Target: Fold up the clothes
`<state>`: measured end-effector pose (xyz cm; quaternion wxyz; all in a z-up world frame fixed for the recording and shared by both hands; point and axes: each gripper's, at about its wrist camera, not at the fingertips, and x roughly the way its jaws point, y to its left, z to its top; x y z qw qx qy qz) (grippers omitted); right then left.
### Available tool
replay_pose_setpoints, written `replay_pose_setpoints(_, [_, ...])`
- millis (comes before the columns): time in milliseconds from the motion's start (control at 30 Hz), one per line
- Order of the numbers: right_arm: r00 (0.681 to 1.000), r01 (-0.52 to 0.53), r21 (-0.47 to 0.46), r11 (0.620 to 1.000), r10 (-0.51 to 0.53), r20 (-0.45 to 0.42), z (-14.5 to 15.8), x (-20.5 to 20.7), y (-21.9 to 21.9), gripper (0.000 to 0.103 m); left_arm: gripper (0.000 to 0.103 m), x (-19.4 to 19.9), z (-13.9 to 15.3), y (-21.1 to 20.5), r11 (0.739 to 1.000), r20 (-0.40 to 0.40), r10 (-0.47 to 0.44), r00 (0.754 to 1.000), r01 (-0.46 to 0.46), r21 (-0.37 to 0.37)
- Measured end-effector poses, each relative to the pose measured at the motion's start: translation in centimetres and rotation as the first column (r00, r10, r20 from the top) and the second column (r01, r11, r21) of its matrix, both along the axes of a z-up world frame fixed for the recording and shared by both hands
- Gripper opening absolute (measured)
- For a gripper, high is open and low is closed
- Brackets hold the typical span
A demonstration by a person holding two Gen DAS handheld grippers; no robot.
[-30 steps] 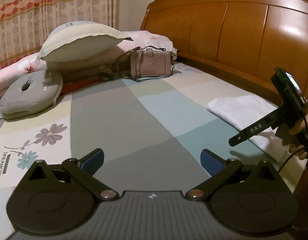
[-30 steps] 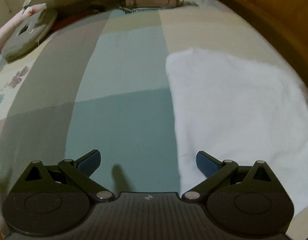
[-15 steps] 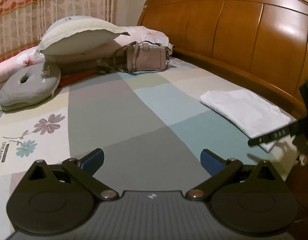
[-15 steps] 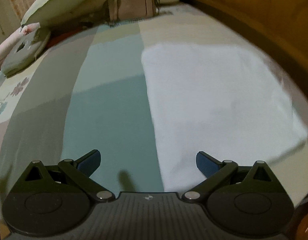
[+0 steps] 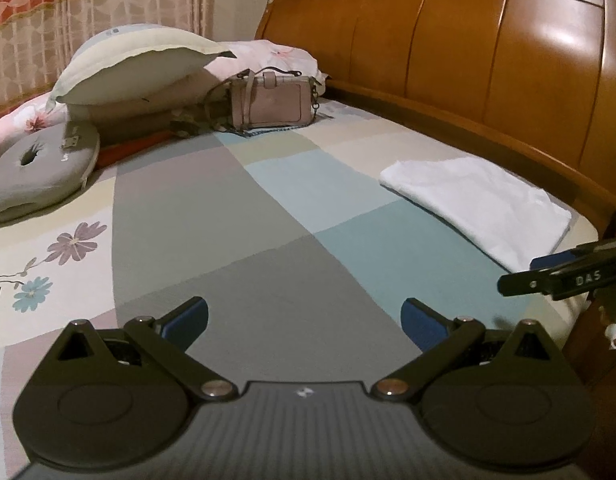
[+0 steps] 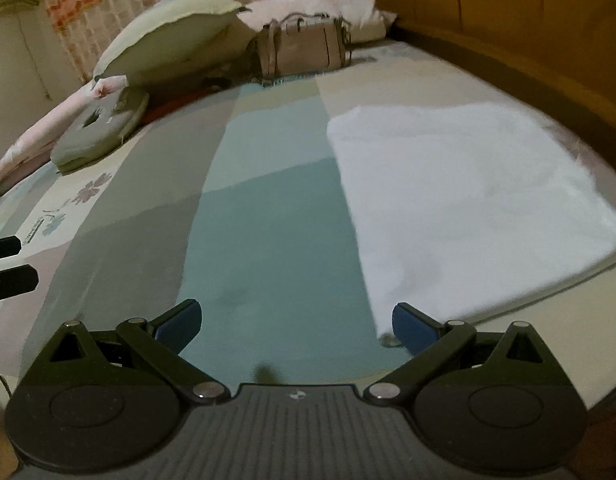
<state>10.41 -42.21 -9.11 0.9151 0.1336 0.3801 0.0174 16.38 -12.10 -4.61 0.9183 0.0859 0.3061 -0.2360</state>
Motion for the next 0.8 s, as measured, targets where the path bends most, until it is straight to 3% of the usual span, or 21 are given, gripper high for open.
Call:
replay_pose_setpoints(133, [0.999, 0.025, 0.037, 0.999, -0.024, -0.03, -1.1, 0.4, -0.3, 0.103, 0.102, 0.1, -0.2, -0.1, 1.0, -0.002, -0.004, 1.0, 0.004, 0.017])
replay_pose_setpoints(367, [0.995, 0.043, 0.037, 0.998, -0.046, 0.085, 0.5, 1.0, -0.4, 0.103, 0.102, -0.2, -0.3, -0.7, 0.999, 0.0, -0.024, 1.0, 0.024, 0.024])
replay_pose_setpoints(500, [1.0, 0.012, 0.038, 0.999, -0.012, -0.003, -1.4, 2.3, 0.2, 0.103, 0.102, -0.4, -0.3, -0.9, 0.999, 0.002, -0.031, 1.0, 0.031, 0.031])
replay_pose_setpoints(600, [0.999, -0.039, 0.052, 0.998, 0.038, 0.013, -0.8, 0.6, 0.9, 0.103, 0.102, -0.2, -0.3, -0.8, 0.999, -0.001, -0.031, 1.0, 0.031, 0.028])
replay_pose_setpoints(800, [0.983, 0.135, -0.013, 0.991, -0.132, 0.124, 0.9, 0.1, -2.8, 0.103, 0.102, -0.4, -0.5, -1.5, 0.998, -0.008, -0.045, 0.999, 0.046, 0.034])
